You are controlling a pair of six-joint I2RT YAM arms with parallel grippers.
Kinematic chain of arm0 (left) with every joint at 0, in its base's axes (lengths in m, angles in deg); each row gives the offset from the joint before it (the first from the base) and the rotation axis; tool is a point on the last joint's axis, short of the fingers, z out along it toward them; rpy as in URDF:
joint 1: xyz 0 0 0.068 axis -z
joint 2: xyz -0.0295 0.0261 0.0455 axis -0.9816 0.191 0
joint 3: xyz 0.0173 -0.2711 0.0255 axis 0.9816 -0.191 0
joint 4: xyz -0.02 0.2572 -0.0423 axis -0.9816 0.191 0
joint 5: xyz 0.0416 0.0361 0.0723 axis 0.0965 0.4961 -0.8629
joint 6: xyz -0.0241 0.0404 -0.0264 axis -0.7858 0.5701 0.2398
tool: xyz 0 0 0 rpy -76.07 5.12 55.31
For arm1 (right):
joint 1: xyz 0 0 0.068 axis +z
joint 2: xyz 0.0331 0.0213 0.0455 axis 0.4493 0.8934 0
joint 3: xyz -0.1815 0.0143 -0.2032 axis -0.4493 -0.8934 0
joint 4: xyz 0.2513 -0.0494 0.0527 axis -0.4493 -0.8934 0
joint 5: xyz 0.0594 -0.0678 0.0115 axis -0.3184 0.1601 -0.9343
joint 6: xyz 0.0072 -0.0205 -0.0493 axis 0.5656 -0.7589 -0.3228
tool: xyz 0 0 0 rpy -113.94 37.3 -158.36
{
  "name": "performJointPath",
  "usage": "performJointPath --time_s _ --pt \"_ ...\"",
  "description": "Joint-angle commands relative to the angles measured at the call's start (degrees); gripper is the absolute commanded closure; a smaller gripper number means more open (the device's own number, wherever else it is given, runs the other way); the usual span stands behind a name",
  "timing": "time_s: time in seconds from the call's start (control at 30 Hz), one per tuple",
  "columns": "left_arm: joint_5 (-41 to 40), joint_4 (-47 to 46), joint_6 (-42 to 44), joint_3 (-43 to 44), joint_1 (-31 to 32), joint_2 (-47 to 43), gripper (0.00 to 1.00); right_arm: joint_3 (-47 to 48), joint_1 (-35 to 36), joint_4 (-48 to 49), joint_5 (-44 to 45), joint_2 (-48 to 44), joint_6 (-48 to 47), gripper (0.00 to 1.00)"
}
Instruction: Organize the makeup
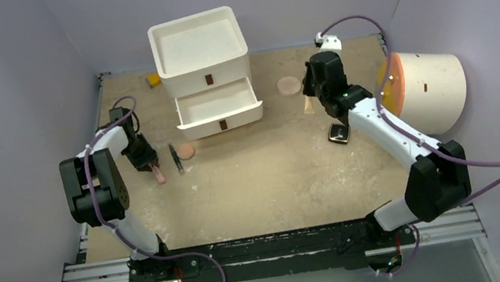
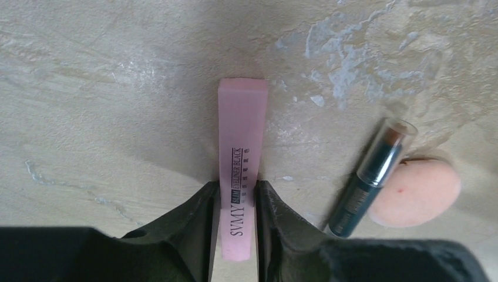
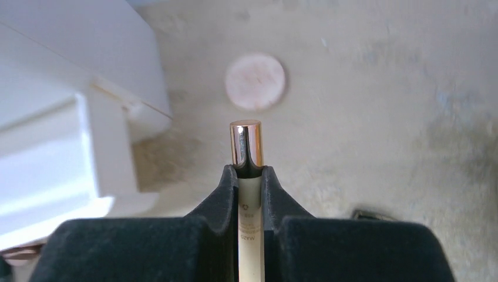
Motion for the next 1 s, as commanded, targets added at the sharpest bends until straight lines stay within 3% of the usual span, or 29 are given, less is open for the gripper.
performJointPath --time_s 0.0,0.17,0.43,0.6,0.97 --pt "-0.8 0.3 1.5 0.4 -0.3 2.0 0.77 8.0 1.8 3.9 -1.4 -1.3 -4.5 1.00" --pt "-0.8 0.9 1.7 0.8 -0.3 3.1 1.00 16.3 3.4 5.6 -9.5 4.4 -5.2 1.00" --pt "-2.4 1.3 2.0 2.3 -0.3 0.0 1.00 23.4 5.9 10.0 -15.9 12.6 -4.4 1.00" --pt "-2.4 1.4 0.9 5.5 -0.1 -6.7 1.00 24.4 8.1 11.9 -18.3 15.2 -5.8 1.00" --pt "-3.3 -2.9 3.7 12.5 4.9 -19.3 1.00 25.3 10.8 13.5 -31.9 16.7 -17.4 1.00"
